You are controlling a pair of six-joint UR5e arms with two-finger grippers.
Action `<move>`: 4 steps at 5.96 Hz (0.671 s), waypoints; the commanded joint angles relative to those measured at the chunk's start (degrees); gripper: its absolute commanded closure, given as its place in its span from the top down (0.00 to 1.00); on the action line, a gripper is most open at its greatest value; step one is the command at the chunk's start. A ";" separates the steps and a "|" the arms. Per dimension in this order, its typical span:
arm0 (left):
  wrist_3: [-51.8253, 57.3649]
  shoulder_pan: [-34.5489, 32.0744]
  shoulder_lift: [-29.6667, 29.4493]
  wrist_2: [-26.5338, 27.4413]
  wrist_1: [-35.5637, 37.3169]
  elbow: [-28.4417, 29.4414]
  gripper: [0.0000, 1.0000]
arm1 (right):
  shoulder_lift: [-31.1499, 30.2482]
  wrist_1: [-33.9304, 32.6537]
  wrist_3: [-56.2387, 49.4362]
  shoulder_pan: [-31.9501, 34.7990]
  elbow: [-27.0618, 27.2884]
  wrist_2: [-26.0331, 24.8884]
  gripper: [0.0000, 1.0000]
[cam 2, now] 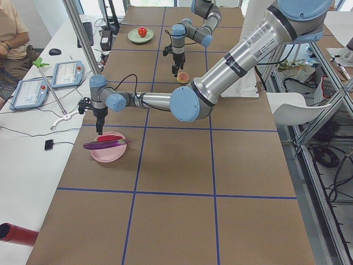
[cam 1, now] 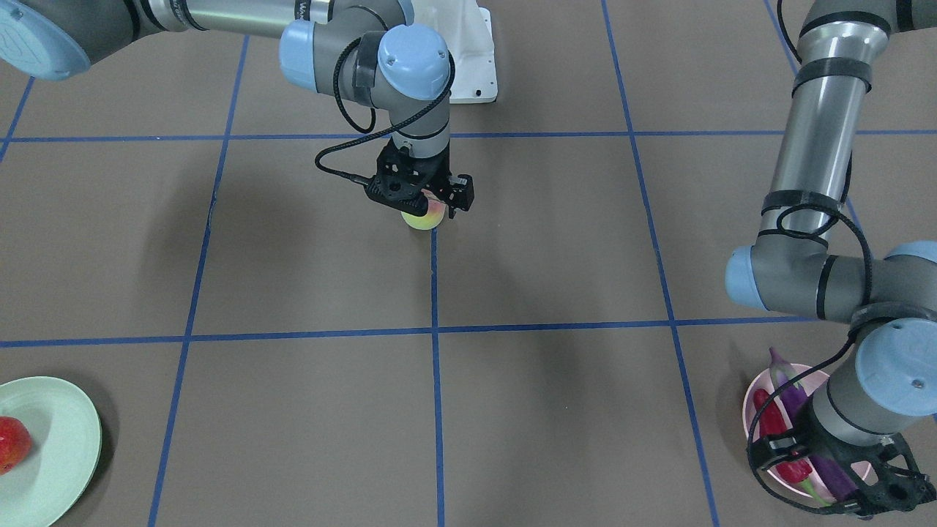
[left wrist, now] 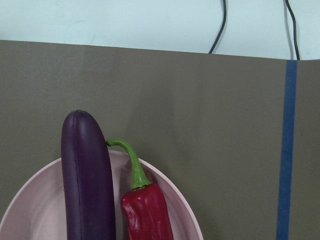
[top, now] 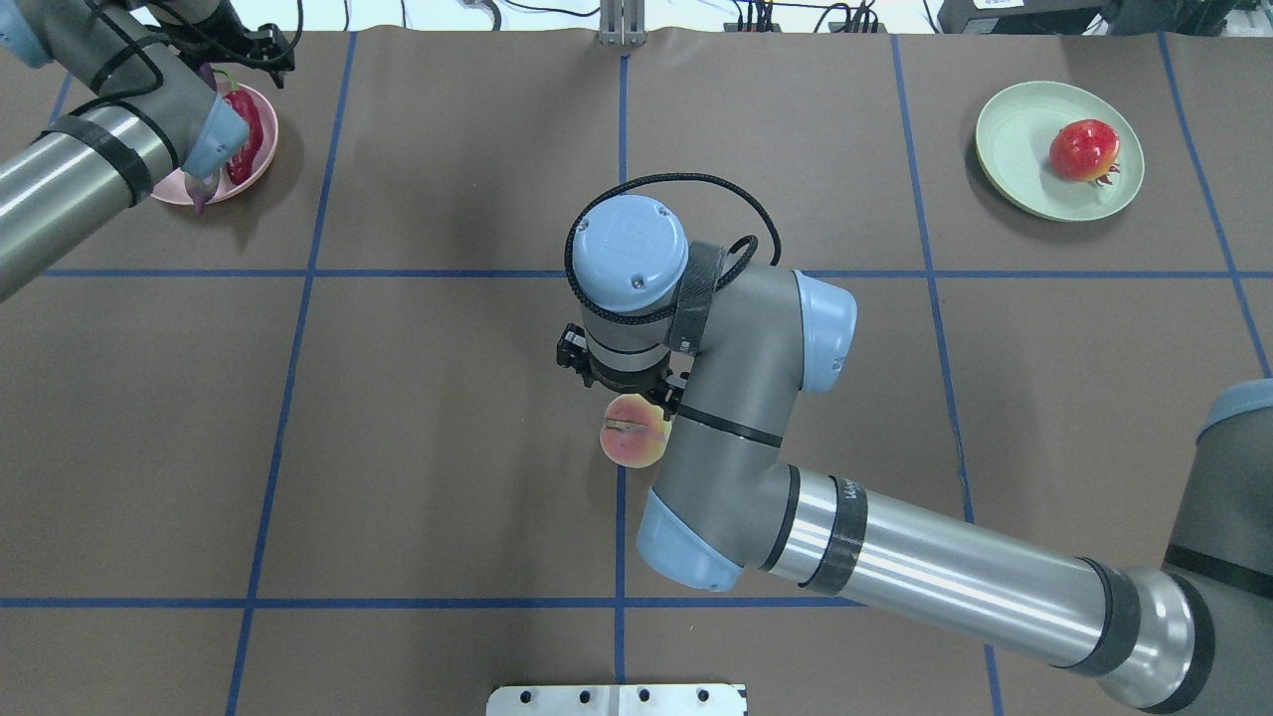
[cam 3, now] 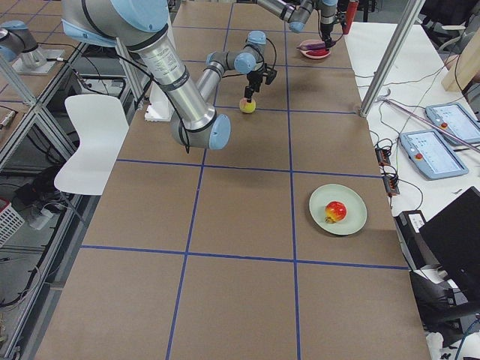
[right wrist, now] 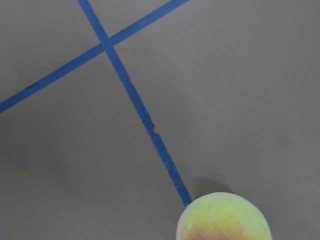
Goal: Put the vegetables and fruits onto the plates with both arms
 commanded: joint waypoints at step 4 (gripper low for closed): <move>-0.25 -1.23 18.22 -11.53 36.04 -52.96 1.00 | -2.45 6.41 -0.26 -2.97 -2.60 -0.23 1.00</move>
